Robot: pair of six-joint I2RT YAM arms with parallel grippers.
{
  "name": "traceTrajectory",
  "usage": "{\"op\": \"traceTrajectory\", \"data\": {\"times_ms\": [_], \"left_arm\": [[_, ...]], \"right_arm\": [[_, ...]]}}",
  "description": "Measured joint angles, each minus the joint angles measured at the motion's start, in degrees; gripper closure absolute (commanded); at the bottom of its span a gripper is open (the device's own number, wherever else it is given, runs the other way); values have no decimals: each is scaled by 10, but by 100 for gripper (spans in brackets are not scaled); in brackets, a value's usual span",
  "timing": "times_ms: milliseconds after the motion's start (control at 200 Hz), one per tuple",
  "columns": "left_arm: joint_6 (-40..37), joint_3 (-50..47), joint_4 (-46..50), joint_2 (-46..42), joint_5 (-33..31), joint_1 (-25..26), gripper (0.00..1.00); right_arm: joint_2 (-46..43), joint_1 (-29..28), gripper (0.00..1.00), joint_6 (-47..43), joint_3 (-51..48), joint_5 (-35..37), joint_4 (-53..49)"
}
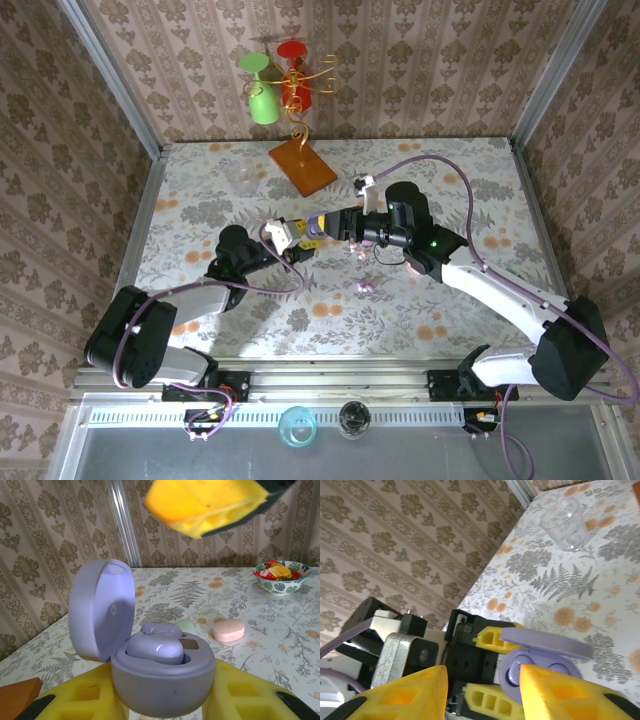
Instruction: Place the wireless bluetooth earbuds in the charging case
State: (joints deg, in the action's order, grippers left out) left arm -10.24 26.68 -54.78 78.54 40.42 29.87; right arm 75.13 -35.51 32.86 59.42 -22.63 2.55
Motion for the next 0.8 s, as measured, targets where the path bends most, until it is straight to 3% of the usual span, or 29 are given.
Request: {"op": "traceTrajectory", "data": {"times_ms": [215, 570, 705, 800], "left_arm": [[-16, 0, 30, -31, 17, 0, 67], [9, -2, 0, -33, -10, -1, 67], [26, -2, -26, -29, -16, -1, 67], [44, -2, -43, -24, -19, -1, 67]], "right_arm": [[53, 0, 67, -37, 86, 17, -74], [78, 1, 66, -49, 94, 17, -116], [47, 5, 55, -41, 70, 22, -118], [10, 20, 40, -15, 40, 12, -101]]}}
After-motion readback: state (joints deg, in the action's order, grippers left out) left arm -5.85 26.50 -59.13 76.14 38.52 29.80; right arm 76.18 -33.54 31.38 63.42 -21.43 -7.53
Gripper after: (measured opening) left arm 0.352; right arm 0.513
